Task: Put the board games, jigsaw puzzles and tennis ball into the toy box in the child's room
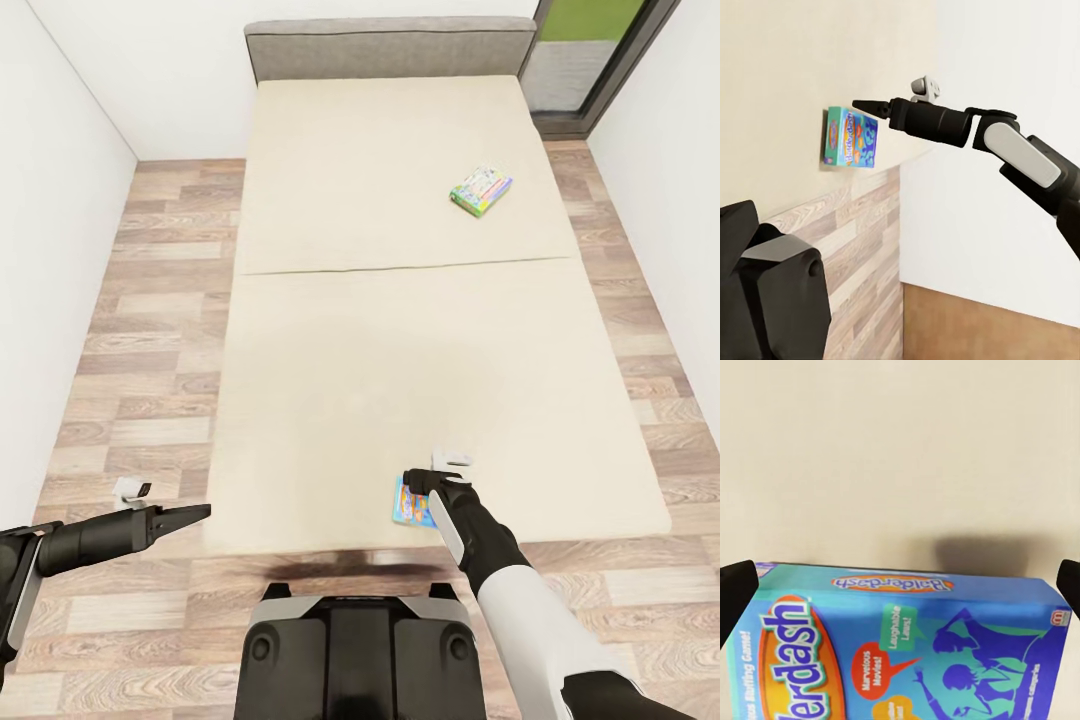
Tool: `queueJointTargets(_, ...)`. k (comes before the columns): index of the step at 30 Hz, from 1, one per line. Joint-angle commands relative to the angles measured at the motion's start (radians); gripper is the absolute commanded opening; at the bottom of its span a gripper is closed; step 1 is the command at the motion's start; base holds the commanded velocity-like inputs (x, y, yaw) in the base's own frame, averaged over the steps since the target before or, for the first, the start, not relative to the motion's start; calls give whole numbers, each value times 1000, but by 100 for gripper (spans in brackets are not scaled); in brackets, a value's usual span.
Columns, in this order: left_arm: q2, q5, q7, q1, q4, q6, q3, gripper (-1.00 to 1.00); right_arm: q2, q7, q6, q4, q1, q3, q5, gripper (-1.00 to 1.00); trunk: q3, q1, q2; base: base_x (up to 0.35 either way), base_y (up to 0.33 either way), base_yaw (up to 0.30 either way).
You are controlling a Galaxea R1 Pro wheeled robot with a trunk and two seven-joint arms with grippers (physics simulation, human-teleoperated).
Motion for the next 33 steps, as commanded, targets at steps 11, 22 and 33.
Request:
queueJointTargets(11, 0, -1, -4, 0, 0, 10, 0, 100, 0, -9, 5, -1, -11, 2, -12, 100, -1, 1, -2, 0, 0, 0)
queueJointTargets(22, 0, -1, -3, 0, 0, 10, 0, 100, 0, -10, 6, -3, -15, 2, -14, 100, -1, 1, -2, 0, 0, 0)
queueJointTargets(33, 0, -1, -4, 0, 0, 10, 0, 100, 0, -10, 5, -3, -16, 2, -16, 100, -9, 1, -2, 0, 0, 0)
